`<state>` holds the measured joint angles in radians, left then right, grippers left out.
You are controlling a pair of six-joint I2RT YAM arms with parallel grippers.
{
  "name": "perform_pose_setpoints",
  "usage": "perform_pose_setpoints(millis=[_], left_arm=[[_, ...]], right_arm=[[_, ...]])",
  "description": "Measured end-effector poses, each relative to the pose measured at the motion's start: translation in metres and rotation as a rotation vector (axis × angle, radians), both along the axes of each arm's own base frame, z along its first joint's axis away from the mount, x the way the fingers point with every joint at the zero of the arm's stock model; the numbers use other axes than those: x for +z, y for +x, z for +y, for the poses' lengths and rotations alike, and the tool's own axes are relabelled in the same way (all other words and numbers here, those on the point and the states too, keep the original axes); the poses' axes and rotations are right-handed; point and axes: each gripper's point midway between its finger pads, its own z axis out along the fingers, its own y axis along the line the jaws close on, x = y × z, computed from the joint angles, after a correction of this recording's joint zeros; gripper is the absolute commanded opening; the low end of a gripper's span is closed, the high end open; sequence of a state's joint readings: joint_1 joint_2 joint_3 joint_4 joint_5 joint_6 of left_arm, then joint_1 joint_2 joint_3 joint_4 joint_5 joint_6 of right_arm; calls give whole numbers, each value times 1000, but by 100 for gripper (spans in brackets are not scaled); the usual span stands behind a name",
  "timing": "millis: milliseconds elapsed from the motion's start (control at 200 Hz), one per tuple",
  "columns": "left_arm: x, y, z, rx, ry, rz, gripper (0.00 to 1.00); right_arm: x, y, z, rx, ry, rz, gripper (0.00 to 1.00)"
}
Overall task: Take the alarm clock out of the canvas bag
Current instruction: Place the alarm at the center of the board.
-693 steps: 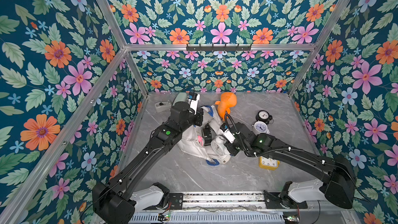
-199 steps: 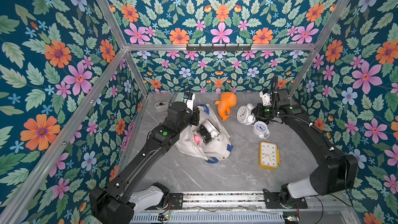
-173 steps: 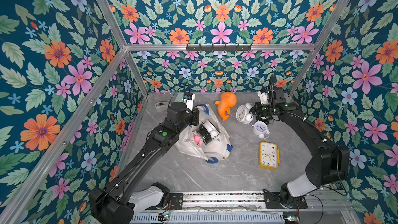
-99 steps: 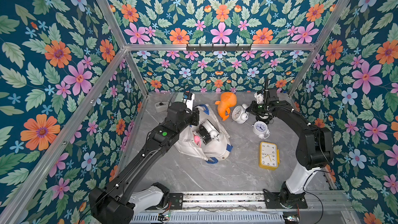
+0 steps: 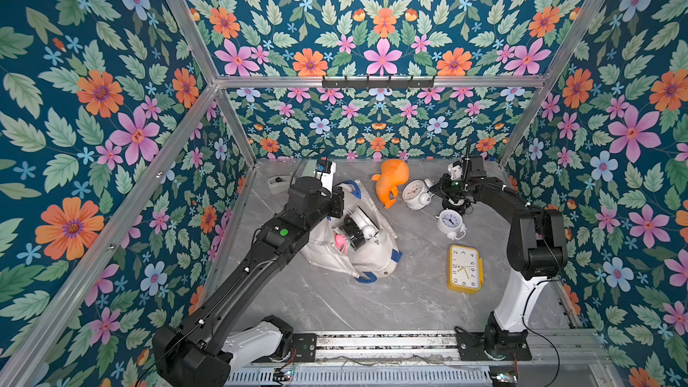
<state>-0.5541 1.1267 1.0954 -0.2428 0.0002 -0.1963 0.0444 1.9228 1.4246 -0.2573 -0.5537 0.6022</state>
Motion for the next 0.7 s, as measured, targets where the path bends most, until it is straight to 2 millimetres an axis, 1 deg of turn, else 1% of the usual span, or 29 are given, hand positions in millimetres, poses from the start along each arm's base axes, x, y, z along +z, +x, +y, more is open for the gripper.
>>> perform_pose_setpoints(millis=[115,195,335,700], left_arm=[[-1,0,0,0,1,2,0],[-1,0,0,0,1,2,0],[-1,1,-1,-1,1,3,0],[-3,2,-2,-3,3,8,0]], right_arm=[[-7,2,4,13,28,7,18],[-13,1,2,10,45,21,20],[-20,6,-1,6,57,22,21],[-34,9,0,16,66,36,21]])
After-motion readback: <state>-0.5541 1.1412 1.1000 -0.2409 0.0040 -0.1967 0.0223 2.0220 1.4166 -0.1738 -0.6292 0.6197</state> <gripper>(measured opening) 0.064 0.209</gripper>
